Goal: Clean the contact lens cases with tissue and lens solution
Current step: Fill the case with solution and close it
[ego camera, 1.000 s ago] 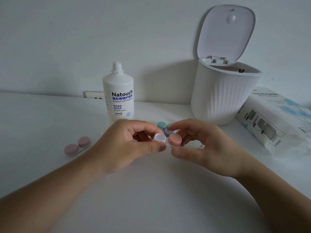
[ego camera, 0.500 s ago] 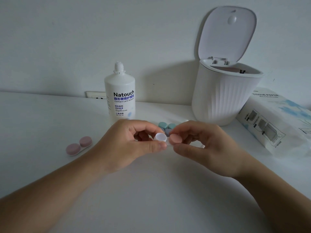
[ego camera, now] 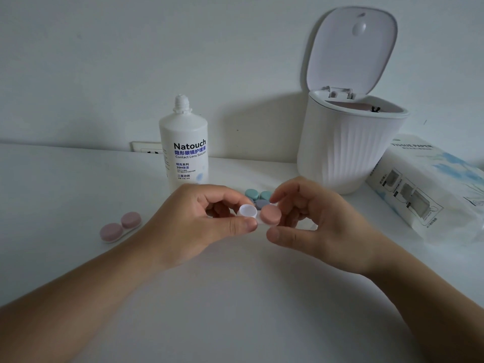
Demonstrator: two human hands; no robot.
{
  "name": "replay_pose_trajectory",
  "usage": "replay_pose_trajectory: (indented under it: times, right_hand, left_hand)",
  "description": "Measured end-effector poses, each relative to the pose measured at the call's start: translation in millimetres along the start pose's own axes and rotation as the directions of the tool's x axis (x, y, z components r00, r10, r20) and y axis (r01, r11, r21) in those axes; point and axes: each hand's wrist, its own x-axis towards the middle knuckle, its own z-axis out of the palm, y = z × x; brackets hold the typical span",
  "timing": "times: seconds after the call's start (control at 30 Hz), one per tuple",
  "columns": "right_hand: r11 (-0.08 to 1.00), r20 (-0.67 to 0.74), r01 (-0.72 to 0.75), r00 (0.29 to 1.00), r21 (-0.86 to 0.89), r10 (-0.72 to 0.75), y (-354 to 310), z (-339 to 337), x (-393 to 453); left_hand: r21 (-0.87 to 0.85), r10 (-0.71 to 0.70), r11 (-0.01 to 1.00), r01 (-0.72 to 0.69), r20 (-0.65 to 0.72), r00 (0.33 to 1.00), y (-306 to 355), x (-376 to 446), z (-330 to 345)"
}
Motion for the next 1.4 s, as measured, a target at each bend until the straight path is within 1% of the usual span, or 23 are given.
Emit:
replay_pose_trajectory:
  times: [0.1, 0.23, 0.43, 0.6, 0.73, 0.87, 0.97, 1.1, 1.33, 1.4]
  right_hand:
    - [1.000, 0.012, 0.022, 1.000, -0.016, -0.022, 0.2, 0.4, -1.3]
    - [1.000, -0.023, 0.004, 1.000, 0.014, -0.003, -0.5, 2.0, -0.1]
    - [0.997, -0.005, 0.012, 1.000, 0.083, -0.011, -1.3, 1.4, -1.5]
    - [1.000, -0.053, 0.007, 0.999, 0.021, -0.006, -1.0, 0.6, -0.5]
    - [0.999, -0.022, 0.021, 1.000, 0.034, -0.020, 0.0, 1.5, -2.1]
    - [1.000, -0.048, 0.023, 0.999, 0.017, -0.022, 1.5, 3.2, -0.3]
    - [0.999, -0.034, 0.010, 0.999, 0.039, -0.009, 0.7, 1.1, -0.6]
    - [0.999, -0.028, 0.041, 0.999, 0.027, -0.040, 2.8, 3.9, -1.2]
    - [0.999, -0.030, 0.040, 0.999, 0.013, -0.040, 3.8, 3.4, -1.1]
    - [0.999, -0.023, 0.041, 0.999, 0.005, -0.041, 4.0, 3.0, -1.2]
  left_hand:
    - [-0.002, 0.005, 1.000, -0.005, 0.002, 1.000, -1.2, 0.0, -0.5]
    - [0.012, 0.013, 1.000, -0.014, 0.011, 1.000, -1.2, 0.0, 0.4]
    - [-0.009, 0.010, 1.000, -0.010, 0.003, 1.000, -1.1, -0.6, -0.3]
    - [-0.003, 0.004, 1.000, -0.004, 0.003, 1.000, -0.9, -0.7, -0.2]
    - [0.000, 0.004, 1.000, -0.004, 0.002, 1.000, -1.2, -0.9, -0.7]
    - [0.002, 0.008, 1.000, -0.008, 0.000, 1.000, -1.8, -0.6, -0.3]
    - [0.004, 0.015, 1.000, -0.015, 0.002, 1.000, -2.3, 0.1, -0.5]
    - [0.006, 0.028, 1.000, -0.028, 0.004, 1.000, -2.6, -0.5, -0.7]
    - [0.065, 0.058, 0.996, -0.058, 0.000, 0.998, -3.2, -1.2, -1.9]
    - [0.107, 0.084, 0.991, -0.083, -0.007, 0.996, -2.6, -1.7, -2.7]
